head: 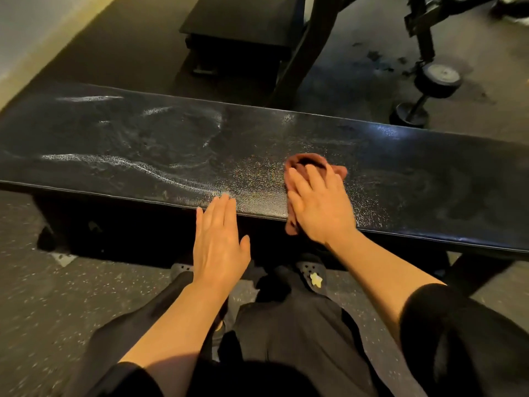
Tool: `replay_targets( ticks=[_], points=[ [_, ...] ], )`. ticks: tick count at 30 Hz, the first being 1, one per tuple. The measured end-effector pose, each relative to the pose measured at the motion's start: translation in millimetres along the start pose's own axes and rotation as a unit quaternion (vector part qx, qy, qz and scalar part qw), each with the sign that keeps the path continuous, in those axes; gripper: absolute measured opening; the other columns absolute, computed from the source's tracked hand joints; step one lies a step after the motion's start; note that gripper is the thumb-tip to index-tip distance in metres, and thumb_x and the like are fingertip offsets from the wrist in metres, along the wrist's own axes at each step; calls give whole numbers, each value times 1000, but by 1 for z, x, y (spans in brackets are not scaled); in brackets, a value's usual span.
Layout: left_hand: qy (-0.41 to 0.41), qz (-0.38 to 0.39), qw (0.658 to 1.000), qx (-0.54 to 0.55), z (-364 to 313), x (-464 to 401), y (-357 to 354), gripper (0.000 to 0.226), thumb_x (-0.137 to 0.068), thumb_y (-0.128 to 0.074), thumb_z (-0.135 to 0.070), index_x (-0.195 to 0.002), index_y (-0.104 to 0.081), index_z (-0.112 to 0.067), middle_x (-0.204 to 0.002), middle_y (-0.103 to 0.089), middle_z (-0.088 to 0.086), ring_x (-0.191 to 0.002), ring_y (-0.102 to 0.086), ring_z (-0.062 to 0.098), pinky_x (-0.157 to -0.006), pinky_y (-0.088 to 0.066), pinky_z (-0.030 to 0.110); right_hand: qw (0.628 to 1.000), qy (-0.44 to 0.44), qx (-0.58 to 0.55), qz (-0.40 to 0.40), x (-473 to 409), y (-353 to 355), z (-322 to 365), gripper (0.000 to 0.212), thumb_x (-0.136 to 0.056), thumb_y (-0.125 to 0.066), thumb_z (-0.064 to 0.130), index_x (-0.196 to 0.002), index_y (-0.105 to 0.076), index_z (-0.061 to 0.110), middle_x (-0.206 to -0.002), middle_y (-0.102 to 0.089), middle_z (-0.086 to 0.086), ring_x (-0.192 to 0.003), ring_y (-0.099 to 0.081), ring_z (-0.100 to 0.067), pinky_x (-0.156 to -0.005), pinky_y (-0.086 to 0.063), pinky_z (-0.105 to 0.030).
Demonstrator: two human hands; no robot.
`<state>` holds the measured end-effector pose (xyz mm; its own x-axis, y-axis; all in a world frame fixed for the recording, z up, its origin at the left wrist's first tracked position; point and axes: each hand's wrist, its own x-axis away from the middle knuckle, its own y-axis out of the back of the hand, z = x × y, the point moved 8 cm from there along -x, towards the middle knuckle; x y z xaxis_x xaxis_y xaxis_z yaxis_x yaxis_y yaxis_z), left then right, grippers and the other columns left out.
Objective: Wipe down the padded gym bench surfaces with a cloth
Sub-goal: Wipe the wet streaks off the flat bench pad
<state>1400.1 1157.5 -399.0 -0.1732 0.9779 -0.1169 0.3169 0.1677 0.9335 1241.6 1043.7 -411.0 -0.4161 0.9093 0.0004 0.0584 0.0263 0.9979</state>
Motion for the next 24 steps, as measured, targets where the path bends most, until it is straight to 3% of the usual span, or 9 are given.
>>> replay_targets(
  ticks=[4, 8, 14, 17, 21, 24],
  points=[
    [-1, -3, 1000, 27, -2, 0, -2, 72, -84, -68, -17, -144, -32, -1, -154, -27, 13, -145, -19, 24, -119, -3, 40, 998, -45, 21, 35, 15, -10, -32, 65, -97, 5, 47, -148, -28, 22, -152, -32, -9, -141, -19, -38, -111, -18, -55],
    [6, -5, 999, 44, 1, -1, 0, 73, -84, -67, -15, -145, -30, -2, -155, -26, 11, -145, -19, 21, -120, -6, 43, 994, -111, -15, -11, 16, 14, 4, 61, -96, -12, 45, -147, -33, 16, -147, -38, -17, -137, -22, -44, -109, -24, -58],
    [65, -25, 997, 34, 26, -1, 7, 75, -82, -67, -9, -146, -28, -2, -155, -24, 11, -145, -18, 21, -120, -7, 44, 999, -26, -38, -2, -20, 17, 105, 56, -100, -16, 43, -152, -15, 21, -156, -20, -10, -143, -1, -41, -115, -7, -57],
    [70, -37, 996, 29, 30, -1, 8, 76, -76, -67, 0, -144, -32, -1, -153, -28, 14, -144, -22, 24, -119, -10, 47, 999, 10, -45, 0, -32, 17, 131, 55, -100, -18, 43, -152, -15, 22, -157, -18, -8, -144, 2, -39, -115, -3, -55],
    [25, -32, 999, 36, 3, -1, 3, 76, -73, -69, 0, -142, -35, -3, -152, -31, 13, -144, -22, 22, -119, -9, 46, 997, 74, -36, -7, -22, 15, 106, 57, -99, -14, 45, -150, -22, 23, -153, -26, -6, -144, -6, -36, -114, -14, -52],
    [-47, -15, 998, 26, -25, 0, -5, 76, -75, -71, -4, -142, -36, 0, -152, -31, 14, -142, -26, 24, -118, -6, 44, 999, 43, -8, 3, 0, 12, 50, 64, -94, -4, 48, -150, -23, 22, -151, -29, -7, -142, -13, -35, -114, -18, -50]
  ],
)
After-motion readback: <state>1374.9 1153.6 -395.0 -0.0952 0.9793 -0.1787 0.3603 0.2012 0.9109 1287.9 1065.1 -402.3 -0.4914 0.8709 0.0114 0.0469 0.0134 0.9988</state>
